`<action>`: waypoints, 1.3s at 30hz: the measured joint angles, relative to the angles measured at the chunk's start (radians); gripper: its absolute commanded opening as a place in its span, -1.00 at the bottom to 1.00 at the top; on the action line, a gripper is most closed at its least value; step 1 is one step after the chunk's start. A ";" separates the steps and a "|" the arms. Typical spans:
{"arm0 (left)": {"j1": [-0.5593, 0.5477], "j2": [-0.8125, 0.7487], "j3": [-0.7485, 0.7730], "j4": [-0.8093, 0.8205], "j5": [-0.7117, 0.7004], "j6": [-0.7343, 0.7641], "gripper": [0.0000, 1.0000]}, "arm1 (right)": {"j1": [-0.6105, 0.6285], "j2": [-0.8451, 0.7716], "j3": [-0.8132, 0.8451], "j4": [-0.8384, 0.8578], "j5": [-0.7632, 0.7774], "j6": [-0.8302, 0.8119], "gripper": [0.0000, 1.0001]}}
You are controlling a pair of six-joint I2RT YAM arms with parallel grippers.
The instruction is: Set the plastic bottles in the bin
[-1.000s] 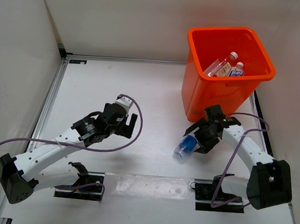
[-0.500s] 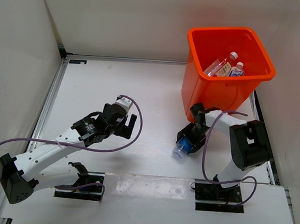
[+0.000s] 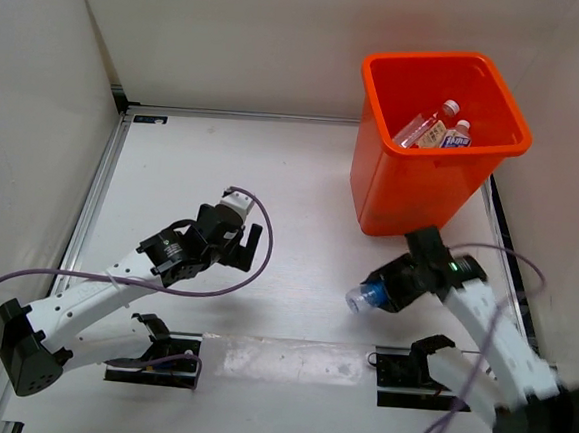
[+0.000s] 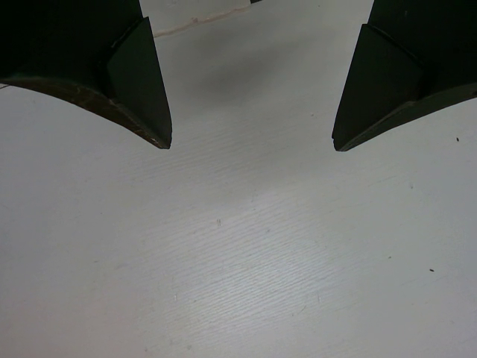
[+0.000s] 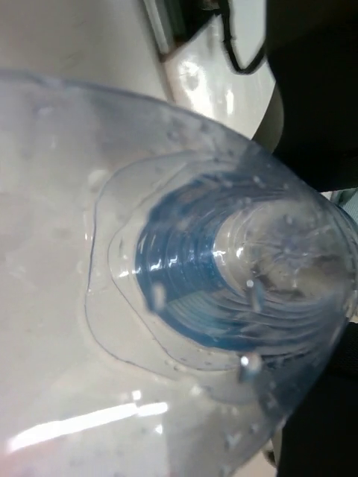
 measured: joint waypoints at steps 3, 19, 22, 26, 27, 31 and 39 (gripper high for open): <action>0.000 -0.002 -0.015 0.000 0.000 -0.008 0.99 | 0.010 -0.365 -0.045 -0.106 0.051 0.139 -0.69; 0.000 0.002 -0.035 0.073 0.013 -0.023 0.99 | -0.039 -0.445 0.599 -0.163 0.446 0.025 -0.72; 0.000 0.002 -0.038 0.077 0.015 -0.021 0.99 | -0.092 -0.266 0.789 -0.058 0.460 -0.138 -0.65; 0.000 -0.001 -0.050 0.078 0.016 -0.015 0.99 | -0.240 -0.018 1.056 0.120 0.337 -0.308 -0.54; 0.000 -0.001 -0.051 0.078 0.016 -0.013 0.99 | -0.285 0.026 1.083 0.197 0.292 -0.325 -0.49; 0.000 -0.001 -0.051 0.081 0.020 -0.002 0.99 | -0.362 0.139 1.098 0.360 0.203 -0.344 -0.04; 0.000 -0.001 -0.051 0.086 0.021 0.011 0.99 | -0.213 0.485 1.382 0.311 0.299 -0.417 0.81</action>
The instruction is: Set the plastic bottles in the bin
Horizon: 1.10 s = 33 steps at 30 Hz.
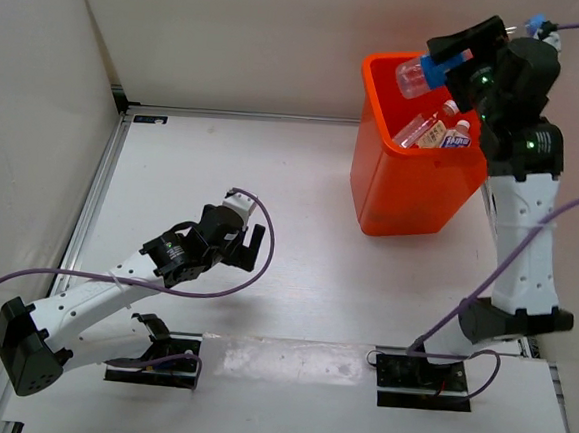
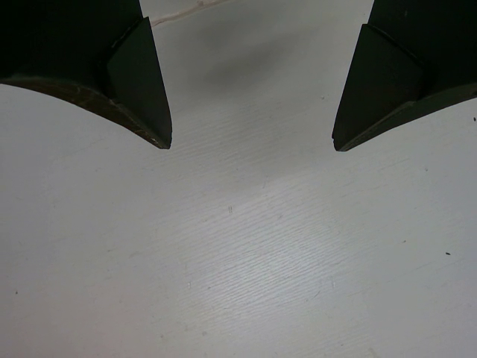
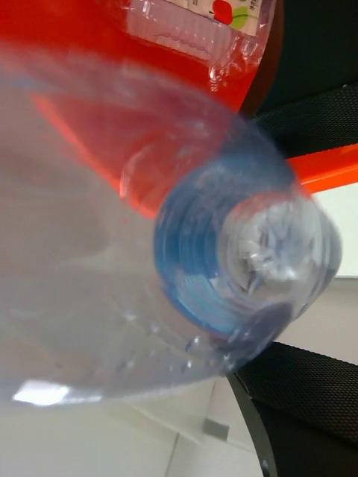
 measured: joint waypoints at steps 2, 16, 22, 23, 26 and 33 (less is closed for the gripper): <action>0.000 0.000 0.000 0.003 0.002 0.001 0.99 | 0.021 0.068 0.074 -0.046 0.024 -0.003 0.81; 0.000 0.000 0.000 0.009 0.006 0.008 0.99 | 0.005 -0.033 -0.021 -0.125 0.101 0.003 0.81; 0.000 0.000 0.000 0.010 0.010 0.008 0.99 | -0.020 -0.073 -0.050 -0.124 0.100 0.003 0.81; 0.000 0.000 0.000 0.010 0.010 0.007 0.99 | -0.023 -0.077 -0.056 -0.126 0.100 0.003 0.81; 0.000 0.000 0.000 0.010 0.013 0.005 0.99 | -0.030 -0.088 -0.078 -0.128 0.099 0.000 0.81; 0.000 0.000 0.000 0.006 0.012 0.005 0.99 | -0.031 -0.022 0.101 -0.392 0.108 -0.124 0.81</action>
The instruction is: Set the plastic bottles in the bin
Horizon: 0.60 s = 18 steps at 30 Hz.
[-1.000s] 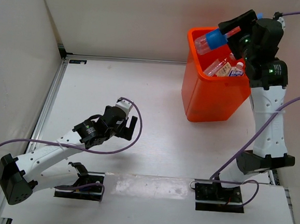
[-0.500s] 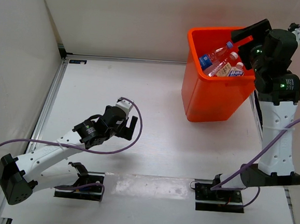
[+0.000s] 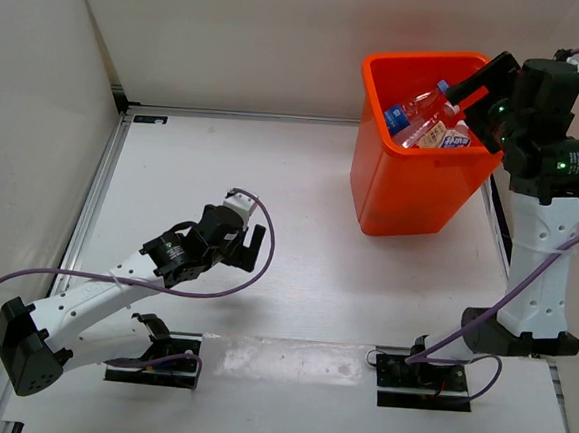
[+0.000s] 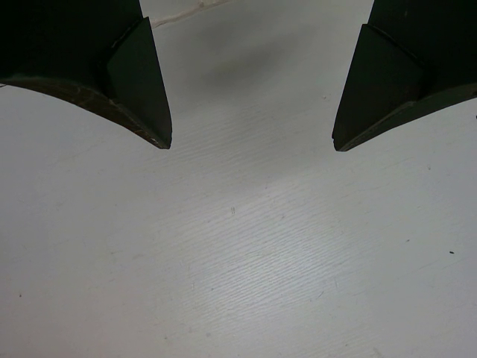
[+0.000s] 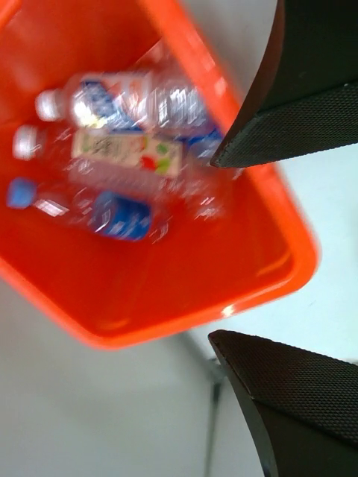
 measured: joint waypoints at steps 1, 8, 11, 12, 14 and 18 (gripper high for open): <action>0.000 0.000 0.000 -0.003 -0.001 0.000 0.99 | -0.010 0.011 0.035 -0.053 -0.024 -0.028 0.81; 0.000 0.011 0.051 -0.053 -0.035 -0.003 0.99 | -0.056 -0.315 -0.478 -0.098 -0.306 -0.181 0.81; 0.000 0.021 0.128 -0.085 -0.079 -0.005 0.99 | -0.045 -0.479 -0.605 -0.138 -0.371 -0.211 0.81; 0.000 0.026 0.163 -0.099 -0.094 -0.002 0.99 | -0.049 -0.515 -0.620 -0.149 -0.379 -0.219 0.81; 0.000 0.040 0.257 -0.113 -0.121 0.023 0.99 | -0.068 -0.593 -0.651 -0.163 -0.399 -0.240 0.81; 0.002 0.071 0.451 -0.095 -0.165 0.079 0.99 | -0.096 -0.684 -0.753 -0.214 -0.439 -0.272 0.81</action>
